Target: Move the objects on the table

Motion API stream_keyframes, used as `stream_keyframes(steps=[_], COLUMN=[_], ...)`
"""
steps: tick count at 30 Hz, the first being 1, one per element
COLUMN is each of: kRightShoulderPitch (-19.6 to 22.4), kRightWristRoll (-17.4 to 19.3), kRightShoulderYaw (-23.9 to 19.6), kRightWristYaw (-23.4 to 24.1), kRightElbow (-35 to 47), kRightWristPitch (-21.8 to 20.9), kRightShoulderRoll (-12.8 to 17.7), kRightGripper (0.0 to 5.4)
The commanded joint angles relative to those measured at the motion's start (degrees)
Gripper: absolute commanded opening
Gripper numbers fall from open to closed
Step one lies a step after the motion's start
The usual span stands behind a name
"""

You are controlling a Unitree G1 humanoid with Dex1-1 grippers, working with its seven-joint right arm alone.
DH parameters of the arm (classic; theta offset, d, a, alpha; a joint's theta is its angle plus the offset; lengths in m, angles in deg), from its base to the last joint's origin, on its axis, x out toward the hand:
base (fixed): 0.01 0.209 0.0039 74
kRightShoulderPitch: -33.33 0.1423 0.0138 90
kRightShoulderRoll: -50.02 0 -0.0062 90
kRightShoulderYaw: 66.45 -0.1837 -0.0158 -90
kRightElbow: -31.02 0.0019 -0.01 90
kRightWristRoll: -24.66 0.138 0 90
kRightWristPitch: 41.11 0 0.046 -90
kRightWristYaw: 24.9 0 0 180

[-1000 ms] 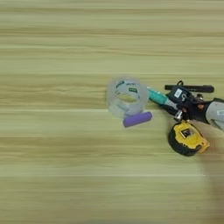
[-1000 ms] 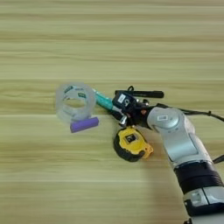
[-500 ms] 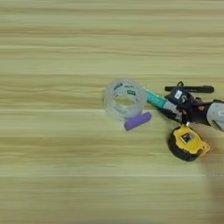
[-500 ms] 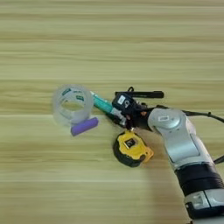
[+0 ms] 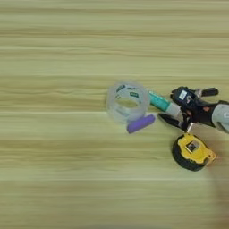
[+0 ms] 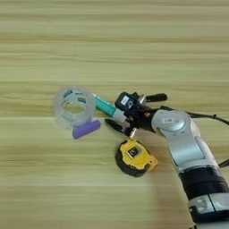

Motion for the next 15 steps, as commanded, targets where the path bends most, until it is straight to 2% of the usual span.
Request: stream_keyframes(steps=[1, 4, 15], kRightShoulderPitch=[5.64, 5.86, 7.44], kRightWristRoll=[2.44, 3.24, 5.04], kRightShoulderYaw=[-3.64, -4.37, -6.83], kRightWristYaw=[3.0, 3.55, 6.07], kRightElbow=[2.9, 3.23, 3.15], kRightWristPitch=[-2.65, -3.26, -4.8], kRightShoulderRoll=[0.64, 0.18, -0.59], kRightGripper=[4.98, 5.38, 5.38])
